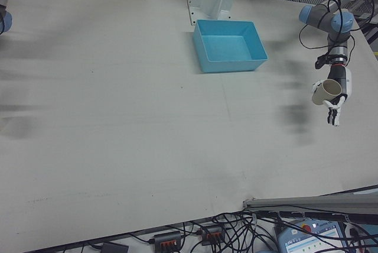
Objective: Pour water
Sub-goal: 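Reach the right hand to the other white paper cup and grasp it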
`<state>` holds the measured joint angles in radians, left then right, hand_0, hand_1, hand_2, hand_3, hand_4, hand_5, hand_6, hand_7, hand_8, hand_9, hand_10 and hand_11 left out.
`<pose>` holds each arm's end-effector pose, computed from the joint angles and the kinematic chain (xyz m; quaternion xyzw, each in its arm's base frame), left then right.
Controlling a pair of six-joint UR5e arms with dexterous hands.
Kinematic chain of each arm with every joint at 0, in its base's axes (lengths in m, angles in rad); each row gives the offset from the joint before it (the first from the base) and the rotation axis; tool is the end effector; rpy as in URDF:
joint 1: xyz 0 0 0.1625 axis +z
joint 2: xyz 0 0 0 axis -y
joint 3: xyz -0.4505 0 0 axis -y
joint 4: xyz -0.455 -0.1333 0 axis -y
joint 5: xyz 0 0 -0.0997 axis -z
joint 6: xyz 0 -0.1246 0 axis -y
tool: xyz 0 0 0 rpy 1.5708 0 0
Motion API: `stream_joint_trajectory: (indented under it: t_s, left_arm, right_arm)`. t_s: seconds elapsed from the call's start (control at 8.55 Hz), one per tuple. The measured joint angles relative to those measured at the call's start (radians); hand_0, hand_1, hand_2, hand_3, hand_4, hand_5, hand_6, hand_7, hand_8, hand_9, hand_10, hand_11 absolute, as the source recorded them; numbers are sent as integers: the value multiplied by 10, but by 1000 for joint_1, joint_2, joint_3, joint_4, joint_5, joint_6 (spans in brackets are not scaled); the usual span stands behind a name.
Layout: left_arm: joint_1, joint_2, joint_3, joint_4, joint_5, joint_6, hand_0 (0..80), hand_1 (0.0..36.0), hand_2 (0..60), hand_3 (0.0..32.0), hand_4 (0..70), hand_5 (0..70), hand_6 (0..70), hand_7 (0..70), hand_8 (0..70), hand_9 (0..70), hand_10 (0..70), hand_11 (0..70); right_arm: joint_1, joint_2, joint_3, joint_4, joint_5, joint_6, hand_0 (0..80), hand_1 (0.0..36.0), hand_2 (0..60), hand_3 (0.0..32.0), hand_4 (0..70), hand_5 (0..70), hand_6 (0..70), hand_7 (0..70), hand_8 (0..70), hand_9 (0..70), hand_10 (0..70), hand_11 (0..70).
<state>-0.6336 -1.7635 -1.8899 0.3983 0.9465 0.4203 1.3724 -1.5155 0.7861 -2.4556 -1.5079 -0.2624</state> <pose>0.3572 -0.5182 0.4694 0.0162 0.7387 -0.6371 0.2195 0.0430 -0.5024 1.0205 0.0448 -0.6902 0.7078 0.1437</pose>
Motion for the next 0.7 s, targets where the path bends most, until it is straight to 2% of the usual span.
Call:
stream_joint_trajectory:
  t_s: [0.7]
  left_arm:
    - [0, -2, -1, -9, 0, 0, 642, 360, 527, 0, 309, 683, 82, 92, 30, 15, 42, 88]
  right_arm:
    - [-68, 6, -5, -2, 3, -69, 526, 142, 0, 0, 151, 214, 63, 133, 45, 46, 5, 23]
